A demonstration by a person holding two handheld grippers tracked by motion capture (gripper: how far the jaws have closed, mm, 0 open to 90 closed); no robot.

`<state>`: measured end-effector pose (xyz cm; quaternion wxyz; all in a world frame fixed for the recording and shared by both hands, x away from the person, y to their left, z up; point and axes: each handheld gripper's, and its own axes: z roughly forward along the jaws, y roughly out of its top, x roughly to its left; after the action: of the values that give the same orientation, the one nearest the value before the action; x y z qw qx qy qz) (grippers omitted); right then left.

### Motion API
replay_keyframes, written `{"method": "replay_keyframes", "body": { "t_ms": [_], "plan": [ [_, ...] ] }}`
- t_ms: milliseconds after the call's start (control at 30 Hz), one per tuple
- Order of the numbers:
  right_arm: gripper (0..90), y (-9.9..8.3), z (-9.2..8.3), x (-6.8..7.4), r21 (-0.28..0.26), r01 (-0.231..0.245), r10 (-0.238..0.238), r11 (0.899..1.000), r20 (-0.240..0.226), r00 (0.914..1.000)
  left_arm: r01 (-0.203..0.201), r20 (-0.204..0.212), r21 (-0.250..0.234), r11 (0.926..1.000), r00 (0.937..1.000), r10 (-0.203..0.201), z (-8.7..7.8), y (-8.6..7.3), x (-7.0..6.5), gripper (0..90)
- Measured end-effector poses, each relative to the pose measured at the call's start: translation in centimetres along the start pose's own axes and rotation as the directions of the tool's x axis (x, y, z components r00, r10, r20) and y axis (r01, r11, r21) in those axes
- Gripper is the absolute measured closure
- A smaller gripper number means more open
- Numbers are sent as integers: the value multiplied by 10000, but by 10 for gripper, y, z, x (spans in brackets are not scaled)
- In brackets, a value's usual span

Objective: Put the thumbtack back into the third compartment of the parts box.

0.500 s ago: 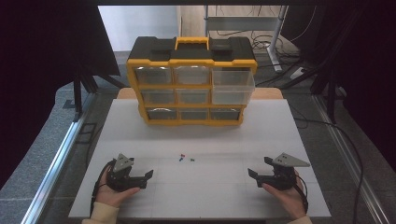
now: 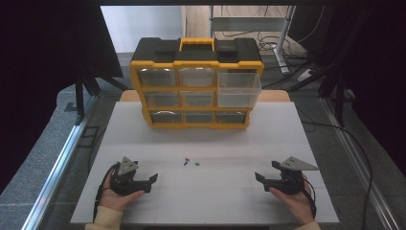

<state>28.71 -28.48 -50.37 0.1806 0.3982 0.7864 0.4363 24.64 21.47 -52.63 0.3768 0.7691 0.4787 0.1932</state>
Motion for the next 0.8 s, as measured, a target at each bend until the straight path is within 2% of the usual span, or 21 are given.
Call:
{"method": "replay_keyframes", "body": {
  "t_ms": [167, 333, 400, 600, 667, 800],
  "plan": [
    [175, 5, 5, 6, 46, 155, -155, 9999, -109, 9998, -146, 101, 5, 9999, 9998, 146, 0, 0, -1, 97],
    [184, 16, 9, 14, -181, 152, -157, 9997, -312, 9994, -319, 187, -18, 9995, 9993, 319, 0, 4, -4, 92],
    [191, 21, 13, 17, -160, 94, -103, 9998, -569, 9983, -287, 192, -37, 9996, 9994, 288, 0, 4, -3, 92],
    [198, 35, 19, 27, -71, 194, -200, 9998, -929, 9955, -298, 184, 79, 9995, 9994, 296, -1, 2, -3, 93],
    [198, 37, 20, 29, -14, 293, -293, 9996, -866, 9958, -288, 176, 75, 9996, 9994, 287, -1, 3, -3, 93],
    [197, 53, 30, 38, 45, 593, -583, 9982, -1277, 9901, -241, 192, 30, 9997, 9995, 241, 0, 4, -3, 93]
  ]
}}
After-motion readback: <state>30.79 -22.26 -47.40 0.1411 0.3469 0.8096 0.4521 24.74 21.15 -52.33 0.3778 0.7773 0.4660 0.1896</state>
